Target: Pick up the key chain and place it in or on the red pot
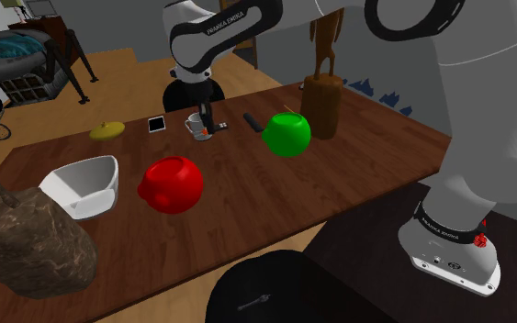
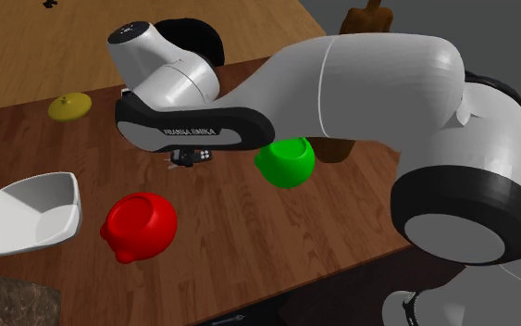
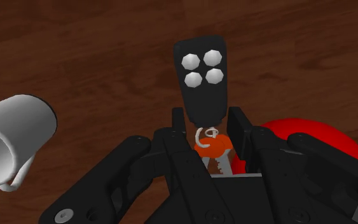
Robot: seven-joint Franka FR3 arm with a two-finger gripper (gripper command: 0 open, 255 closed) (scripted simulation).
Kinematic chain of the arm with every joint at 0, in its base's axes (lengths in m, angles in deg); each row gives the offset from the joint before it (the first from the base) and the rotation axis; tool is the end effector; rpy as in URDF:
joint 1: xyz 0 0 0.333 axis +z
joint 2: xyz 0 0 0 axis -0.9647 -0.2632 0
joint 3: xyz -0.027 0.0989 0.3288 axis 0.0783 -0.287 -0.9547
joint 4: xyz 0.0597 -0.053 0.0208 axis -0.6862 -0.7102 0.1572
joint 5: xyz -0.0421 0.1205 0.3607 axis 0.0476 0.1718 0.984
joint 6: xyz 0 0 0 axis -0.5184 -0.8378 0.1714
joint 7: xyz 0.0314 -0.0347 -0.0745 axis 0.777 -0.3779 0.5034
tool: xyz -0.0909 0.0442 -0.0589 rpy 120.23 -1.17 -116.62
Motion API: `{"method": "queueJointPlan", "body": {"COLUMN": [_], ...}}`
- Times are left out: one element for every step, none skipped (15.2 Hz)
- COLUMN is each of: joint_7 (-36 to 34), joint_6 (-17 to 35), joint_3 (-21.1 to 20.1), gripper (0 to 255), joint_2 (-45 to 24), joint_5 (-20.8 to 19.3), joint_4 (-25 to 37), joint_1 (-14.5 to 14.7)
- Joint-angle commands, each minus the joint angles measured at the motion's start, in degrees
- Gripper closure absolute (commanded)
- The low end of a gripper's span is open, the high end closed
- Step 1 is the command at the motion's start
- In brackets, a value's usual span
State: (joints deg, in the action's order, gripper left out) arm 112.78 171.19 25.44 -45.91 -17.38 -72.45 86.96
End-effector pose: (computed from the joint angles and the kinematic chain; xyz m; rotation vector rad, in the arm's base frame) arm 0.6694 0.2034 0.4209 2.7908 1.3794 -0.0530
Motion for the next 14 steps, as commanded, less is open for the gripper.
{"method": "queueJointPlan", "body": {"joint_7": [0.0, 0.1, 0.1, 0.1, 0.2, 0.2, 0.3, 0.3, 0.3, 0.3, -0.8, -1.9, -3.1, -4.2], "joint_6": [-1.4, -2.1, -2.8, -3.5, -4.2, -5.0, -5.7, -6.4, -7.2, -7.3, -7.6, -7.9, -8.2, -8.6], "joint_3": [0.0, -0.1, -0.1, -0.1, -0.1, -0.1, -0.1, -0.1, -0.1, -0.1, -0.4, -0.7, -1.0, -1.3], "gripper": [255, 255, 255, 255, 255, 255, 255, 255, 255, 255, 255, 255, 255, 255], "joint_2": [0.4, 0.5, 0.6, 0.7, 0.8, 0.9, 1.0, 1.1, 1.1, 1.1, 0.8, 0.5, 0.1, -0.4], "joint_5": [0.1, 0.1, 0.1, 0.1, 0.2, 0.2, 0.2, 0.2, 0.2, 0.2, 0.1, 0.0, -0.2, -0.3], "joint_4": [1.0, 1.6, 2.2, 2.8, 3.4, 4.0, 4.7, 5.4, 6.1, 6.2, 6.7, 7.3, 8.0, 8.7], "joint_1": [0.1, 0.1, 0.1, 0.1, 0.1, 0.1, 0.1, 0.2, 0.2, 0.2, 1.1, 2.0, 2.9, 3.8]}}
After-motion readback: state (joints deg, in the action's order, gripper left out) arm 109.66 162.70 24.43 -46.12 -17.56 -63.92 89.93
